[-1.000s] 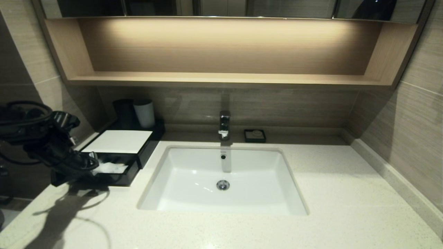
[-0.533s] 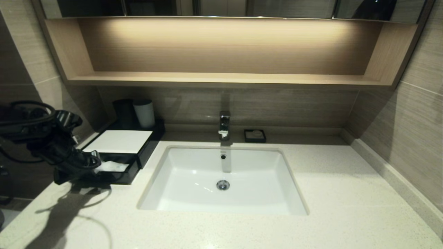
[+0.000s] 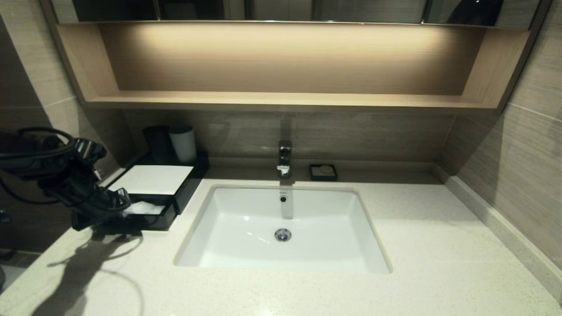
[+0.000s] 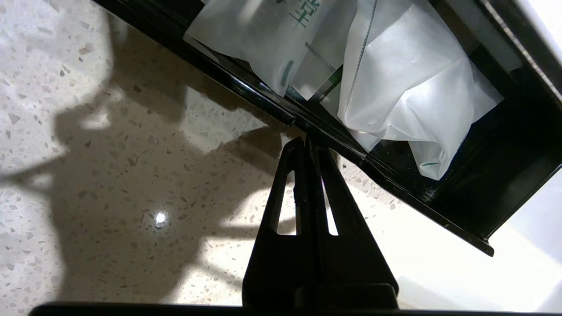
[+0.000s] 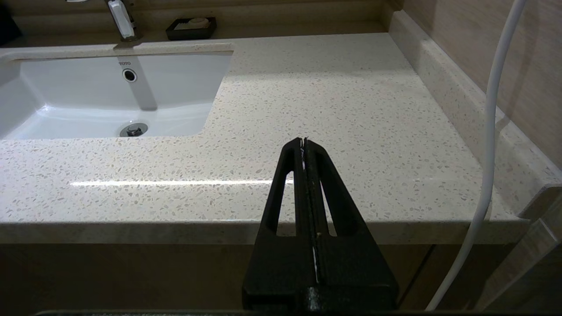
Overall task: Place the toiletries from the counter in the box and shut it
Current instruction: Close the drawer
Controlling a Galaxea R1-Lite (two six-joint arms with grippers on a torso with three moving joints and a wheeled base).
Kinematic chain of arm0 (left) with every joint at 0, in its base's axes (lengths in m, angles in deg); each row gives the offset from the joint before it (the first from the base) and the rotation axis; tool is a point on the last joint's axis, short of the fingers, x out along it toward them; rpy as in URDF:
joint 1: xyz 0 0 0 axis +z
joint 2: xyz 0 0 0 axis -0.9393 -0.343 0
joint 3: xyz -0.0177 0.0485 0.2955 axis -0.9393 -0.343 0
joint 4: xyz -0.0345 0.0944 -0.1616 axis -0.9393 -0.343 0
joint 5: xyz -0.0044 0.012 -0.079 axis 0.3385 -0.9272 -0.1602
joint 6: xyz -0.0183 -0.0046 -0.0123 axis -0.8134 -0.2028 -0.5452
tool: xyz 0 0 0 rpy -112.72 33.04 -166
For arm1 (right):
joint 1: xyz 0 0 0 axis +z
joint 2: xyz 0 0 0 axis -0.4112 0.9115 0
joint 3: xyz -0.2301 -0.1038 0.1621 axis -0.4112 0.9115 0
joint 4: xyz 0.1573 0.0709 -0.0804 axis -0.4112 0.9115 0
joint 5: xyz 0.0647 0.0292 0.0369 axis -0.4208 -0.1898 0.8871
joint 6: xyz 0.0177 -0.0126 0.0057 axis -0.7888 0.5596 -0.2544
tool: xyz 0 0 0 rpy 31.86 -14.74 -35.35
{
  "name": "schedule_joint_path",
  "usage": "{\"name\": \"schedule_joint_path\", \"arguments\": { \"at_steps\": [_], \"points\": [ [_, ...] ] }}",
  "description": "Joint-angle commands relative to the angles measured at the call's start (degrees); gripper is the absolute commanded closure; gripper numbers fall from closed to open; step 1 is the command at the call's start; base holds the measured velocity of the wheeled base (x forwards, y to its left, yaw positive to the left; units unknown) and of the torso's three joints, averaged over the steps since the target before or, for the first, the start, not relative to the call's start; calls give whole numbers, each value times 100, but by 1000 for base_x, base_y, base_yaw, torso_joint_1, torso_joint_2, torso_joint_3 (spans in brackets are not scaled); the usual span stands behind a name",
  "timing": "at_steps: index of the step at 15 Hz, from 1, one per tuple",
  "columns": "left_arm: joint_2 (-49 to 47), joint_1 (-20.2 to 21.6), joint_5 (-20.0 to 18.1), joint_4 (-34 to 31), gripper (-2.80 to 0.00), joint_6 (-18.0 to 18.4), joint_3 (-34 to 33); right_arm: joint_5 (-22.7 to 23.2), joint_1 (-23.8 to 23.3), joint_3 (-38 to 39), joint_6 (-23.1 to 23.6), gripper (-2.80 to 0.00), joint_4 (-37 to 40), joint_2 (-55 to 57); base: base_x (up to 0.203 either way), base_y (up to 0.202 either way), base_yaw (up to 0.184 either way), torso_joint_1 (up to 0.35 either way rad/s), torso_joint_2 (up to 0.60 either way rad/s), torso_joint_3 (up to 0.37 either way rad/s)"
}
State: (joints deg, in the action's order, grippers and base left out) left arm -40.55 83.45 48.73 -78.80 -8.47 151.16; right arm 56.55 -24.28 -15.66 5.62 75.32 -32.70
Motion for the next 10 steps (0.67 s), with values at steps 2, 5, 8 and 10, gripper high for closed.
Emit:
{"name": "schedule_joint_path", "arguments": {
  "at_steps": [2,5,8,10],
  "points": [
    [-48,3,-8,112,0,-13,20,0,0,2,-3,0,-2,9,0,0,0,0,0,0],
    [-165,3,-8,100,0,-25,239,0,0,2,-3,0,-2,9,0,0,0,0,0,0],
    [-229,3,-17,107,0,-22,303,0,0,-1,-3,0,-2,9,0,0,0,0,0,0],
    [-258,3,-26,114,0,-22,310,0,0,0,-3,0,-2,9,0,0,0,0,0,0]
  ]
}}
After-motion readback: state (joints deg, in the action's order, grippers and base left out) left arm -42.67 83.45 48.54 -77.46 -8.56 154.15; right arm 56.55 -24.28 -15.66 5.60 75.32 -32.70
